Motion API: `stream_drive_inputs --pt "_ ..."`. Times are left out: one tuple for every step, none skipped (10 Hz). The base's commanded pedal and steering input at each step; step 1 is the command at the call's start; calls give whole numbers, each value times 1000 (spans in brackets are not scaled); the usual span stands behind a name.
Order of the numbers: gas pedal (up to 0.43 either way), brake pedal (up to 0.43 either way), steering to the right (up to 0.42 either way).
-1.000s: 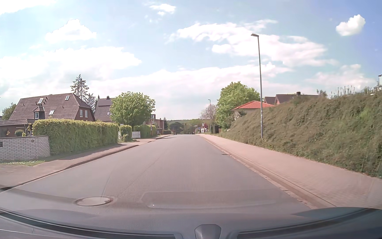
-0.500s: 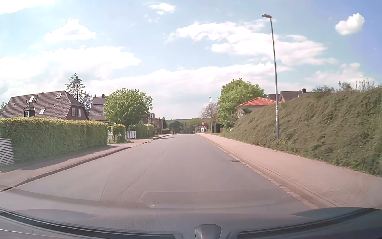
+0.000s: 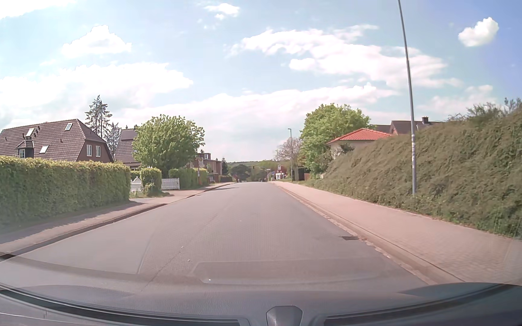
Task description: Follow the waypoints while adhering to traffic rules and regulations
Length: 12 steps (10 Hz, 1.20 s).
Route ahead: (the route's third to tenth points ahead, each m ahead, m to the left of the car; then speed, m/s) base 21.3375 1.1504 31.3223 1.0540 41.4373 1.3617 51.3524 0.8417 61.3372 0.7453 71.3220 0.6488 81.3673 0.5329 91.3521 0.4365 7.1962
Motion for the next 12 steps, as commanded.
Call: stream_drive_inputs --pt "59 0 -5" --pt "59 0 -5" --pt "59 0 -4" --pt "59 0 -3" --pt "59 0 -2" --pt "59 0 -2" --pt "59 0 -3" --pt "59 0 -2" --pt "59 0 -3" --pt "59 0 -3" --pt "59 0 -3" --pt "59 0 -3"
